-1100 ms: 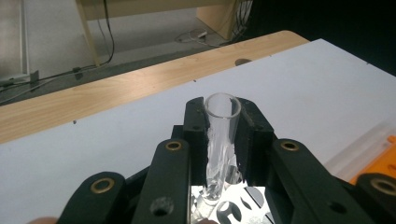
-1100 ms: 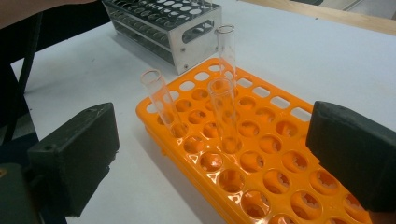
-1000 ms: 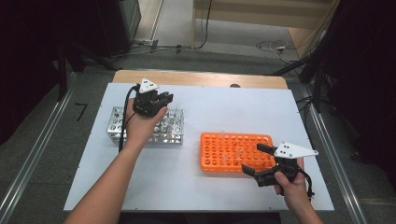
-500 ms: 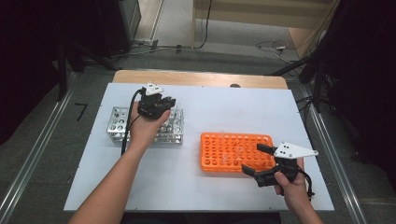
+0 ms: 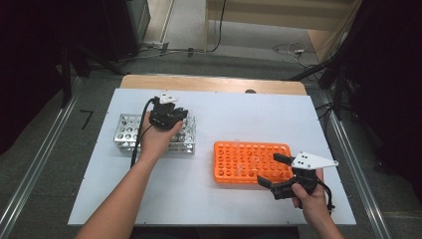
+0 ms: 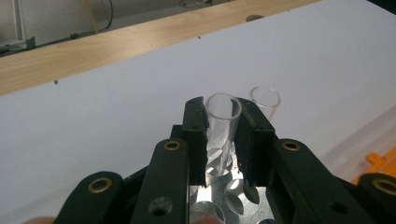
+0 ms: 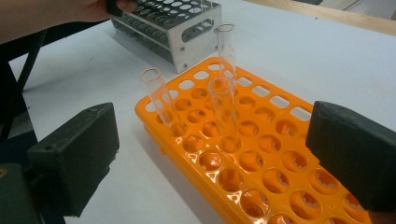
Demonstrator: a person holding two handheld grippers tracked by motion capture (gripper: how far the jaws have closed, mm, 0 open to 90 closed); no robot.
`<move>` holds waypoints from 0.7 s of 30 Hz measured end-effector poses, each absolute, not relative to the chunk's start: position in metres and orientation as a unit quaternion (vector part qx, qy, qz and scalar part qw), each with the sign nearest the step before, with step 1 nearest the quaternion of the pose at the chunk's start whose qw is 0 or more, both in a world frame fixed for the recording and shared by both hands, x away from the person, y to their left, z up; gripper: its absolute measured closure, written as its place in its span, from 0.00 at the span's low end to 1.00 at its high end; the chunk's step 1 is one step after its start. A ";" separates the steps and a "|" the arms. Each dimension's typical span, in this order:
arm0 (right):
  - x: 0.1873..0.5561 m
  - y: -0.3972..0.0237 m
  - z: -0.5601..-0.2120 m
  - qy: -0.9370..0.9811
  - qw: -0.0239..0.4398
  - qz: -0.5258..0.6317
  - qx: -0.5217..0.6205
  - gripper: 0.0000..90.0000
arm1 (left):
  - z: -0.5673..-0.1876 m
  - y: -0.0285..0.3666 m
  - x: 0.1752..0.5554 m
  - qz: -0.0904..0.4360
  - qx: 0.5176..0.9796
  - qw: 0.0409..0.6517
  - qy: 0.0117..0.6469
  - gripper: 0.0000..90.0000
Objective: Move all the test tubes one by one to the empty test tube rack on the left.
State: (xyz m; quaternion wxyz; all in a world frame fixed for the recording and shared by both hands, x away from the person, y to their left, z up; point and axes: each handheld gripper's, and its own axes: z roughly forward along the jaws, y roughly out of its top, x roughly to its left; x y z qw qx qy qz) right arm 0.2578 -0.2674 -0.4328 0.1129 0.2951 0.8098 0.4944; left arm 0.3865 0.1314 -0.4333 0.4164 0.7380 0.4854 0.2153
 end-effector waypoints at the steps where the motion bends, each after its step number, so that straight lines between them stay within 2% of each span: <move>1: 0.258 -0.267 -0.433 0.810 0.112 0.494 0.296 0.01 | -0.434 0.131 0.387 0.213 0.740 0.414 0.485 0.83; 9: 0.258 -0.267 -0.434 0.812 0.111 0.493 0.293 0.02 | -0.434 0.131 0.387 0.202 0.737 0.411 0.497 0.78; 13: 0.258 -0.266 -0.434 0.812 0.111 0.492 0.292 0.02 | -0.432 0.134 0.383 0.201 0.728 0.426 0.498 0.67; 16: 0.258 -0.266 -0.435 0.814 0.112 0.491 0.289 0.02 | -0.431 0.138 0.378 0.196 0.721 0.433 0.504 0.53; 21: 0.258 -0.263 -0.436 0.813 0.112 0.493 0.290 0.03 | -0.427 0.144 0.371 0.195 0.713 0.446 0.506 0.40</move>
